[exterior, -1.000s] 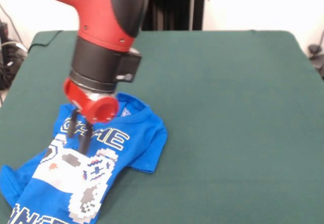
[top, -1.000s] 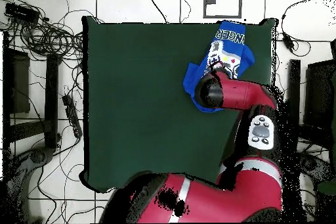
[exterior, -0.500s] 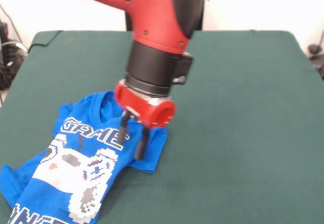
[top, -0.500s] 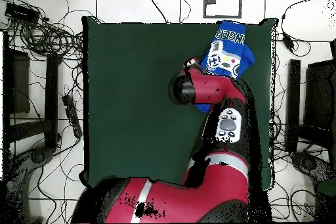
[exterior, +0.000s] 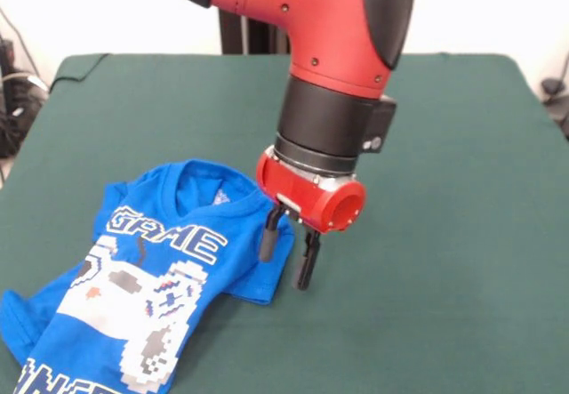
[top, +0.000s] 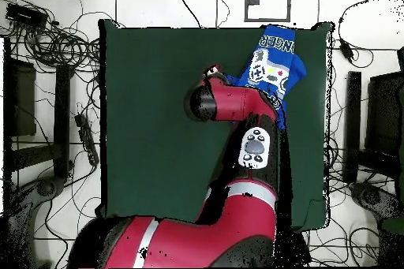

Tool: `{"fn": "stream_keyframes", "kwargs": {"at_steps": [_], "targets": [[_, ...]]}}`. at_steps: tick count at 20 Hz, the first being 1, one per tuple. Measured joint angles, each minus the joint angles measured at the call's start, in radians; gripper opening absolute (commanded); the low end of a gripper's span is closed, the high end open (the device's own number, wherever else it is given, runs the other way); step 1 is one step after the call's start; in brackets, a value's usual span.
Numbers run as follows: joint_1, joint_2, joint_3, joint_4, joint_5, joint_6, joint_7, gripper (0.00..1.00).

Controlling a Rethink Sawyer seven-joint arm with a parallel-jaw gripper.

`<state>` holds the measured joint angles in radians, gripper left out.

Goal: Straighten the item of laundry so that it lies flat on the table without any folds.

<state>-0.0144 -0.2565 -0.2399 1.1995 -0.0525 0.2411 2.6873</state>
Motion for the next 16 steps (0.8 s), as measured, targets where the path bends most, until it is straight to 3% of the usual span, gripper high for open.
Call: {"fn": "stream_keyframes", "kwargs": {"at_steps": [10,16], "targets": [[0.038,0.133,-0.096,-0.090,0.086,0.050,0.000,1.00],[0.031,0.148,-0.100,-0.120,0.121,0.068,0.000,1.00]]}}
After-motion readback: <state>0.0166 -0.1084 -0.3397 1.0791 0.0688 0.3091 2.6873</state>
